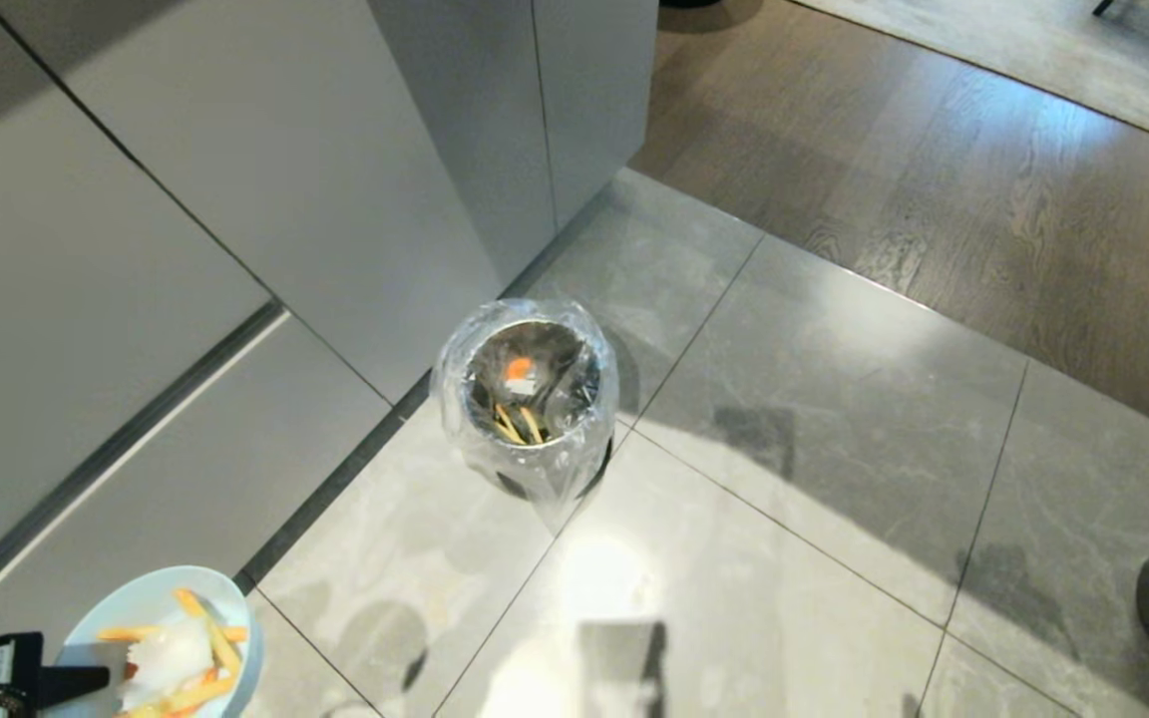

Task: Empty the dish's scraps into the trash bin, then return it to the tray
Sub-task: Move the bowl over the trash can

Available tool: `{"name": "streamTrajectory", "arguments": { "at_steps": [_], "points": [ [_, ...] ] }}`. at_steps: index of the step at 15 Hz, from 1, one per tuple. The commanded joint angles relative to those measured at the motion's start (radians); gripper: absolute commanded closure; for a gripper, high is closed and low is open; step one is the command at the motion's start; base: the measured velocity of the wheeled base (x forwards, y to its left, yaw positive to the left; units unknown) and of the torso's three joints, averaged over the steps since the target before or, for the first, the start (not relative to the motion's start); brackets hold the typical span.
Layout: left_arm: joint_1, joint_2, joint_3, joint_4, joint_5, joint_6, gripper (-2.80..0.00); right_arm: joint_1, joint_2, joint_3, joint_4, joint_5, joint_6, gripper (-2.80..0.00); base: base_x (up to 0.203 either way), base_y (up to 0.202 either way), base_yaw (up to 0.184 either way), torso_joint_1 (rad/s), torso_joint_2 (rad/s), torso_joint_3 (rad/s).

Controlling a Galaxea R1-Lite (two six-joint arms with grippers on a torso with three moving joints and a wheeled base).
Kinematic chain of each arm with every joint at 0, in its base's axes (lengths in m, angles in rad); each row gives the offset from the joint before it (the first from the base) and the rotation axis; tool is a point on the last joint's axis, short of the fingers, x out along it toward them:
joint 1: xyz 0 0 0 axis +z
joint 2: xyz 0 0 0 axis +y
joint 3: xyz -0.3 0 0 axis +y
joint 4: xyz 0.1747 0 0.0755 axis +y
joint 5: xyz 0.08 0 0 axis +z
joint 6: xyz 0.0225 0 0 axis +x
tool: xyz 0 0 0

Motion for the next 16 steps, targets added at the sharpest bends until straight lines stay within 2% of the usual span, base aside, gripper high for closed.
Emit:
{"name": "streamTrajectory", "arguments": {
  "at_steps": [1,16],
  "points": [
    [-0.001,0.025,0.000,-0.009,-0.002,0.001,0.00,0.000,0.000,0.000,0.000,0.000,0.001,0.00,0.000,0.000,0.000,-0.002,0.00,-0.195],
    [-0.020,0.059,0.009,-0.055,-0.009,-0.002,0.00,0.000,0.000,-0.001,0.000,-0.001,0.001,0.00,0.000,0.000,0.000,0.001,0.00,-0.197]
  ]
}}
